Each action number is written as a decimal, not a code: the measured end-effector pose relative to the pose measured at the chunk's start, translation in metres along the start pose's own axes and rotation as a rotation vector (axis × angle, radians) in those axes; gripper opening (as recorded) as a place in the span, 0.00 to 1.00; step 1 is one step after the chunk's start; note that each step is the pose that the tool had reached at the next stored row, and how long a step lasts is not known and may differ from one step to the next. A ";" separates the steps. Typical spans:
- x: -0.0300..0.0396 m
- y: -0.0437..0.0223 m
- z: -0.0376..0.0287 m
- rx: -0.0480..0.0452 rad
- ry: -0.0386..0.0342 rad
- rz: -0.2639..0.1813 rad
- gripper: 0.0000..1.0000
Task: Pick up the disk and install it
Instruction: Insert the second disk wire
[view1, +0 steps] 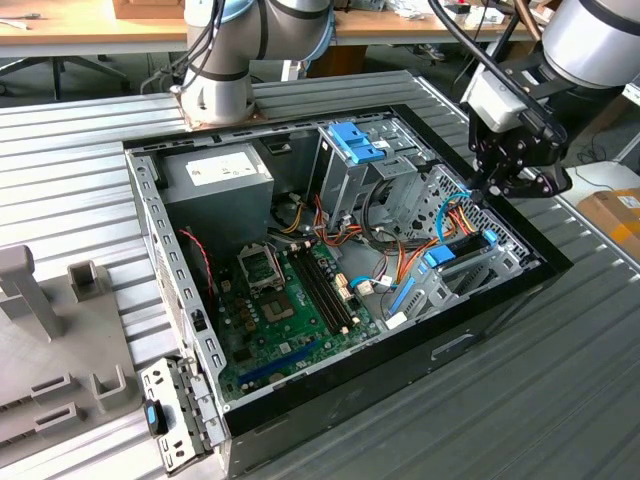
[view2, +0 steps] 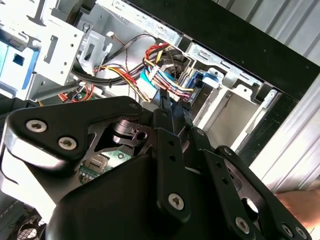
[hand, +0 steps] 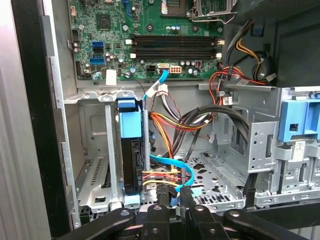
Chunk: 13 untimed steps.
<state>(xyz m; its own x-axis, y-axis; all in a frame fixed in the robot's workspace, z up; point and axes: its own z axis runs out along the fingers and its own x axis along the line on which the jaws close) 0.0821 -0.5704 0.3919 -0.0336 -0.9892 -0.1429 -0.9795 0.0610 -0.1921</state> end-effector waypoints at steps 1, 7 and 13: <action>0.0001 0.0002 0.0005 0.0001 0.0040 -0.001 0.24; 0.0010 0.0009 0.0045 0.0011 0.0337 -0.007 0.24; 0.0013 0.0014 0.0066 0.0017 0.0491 -0.010 0.24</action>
<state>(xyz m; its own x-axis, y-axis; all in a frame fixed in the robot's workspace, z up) 0.0820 -0.5708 0.3851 -0.0336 -0.9951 -0.0932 -0.9795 0.0514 -0.1948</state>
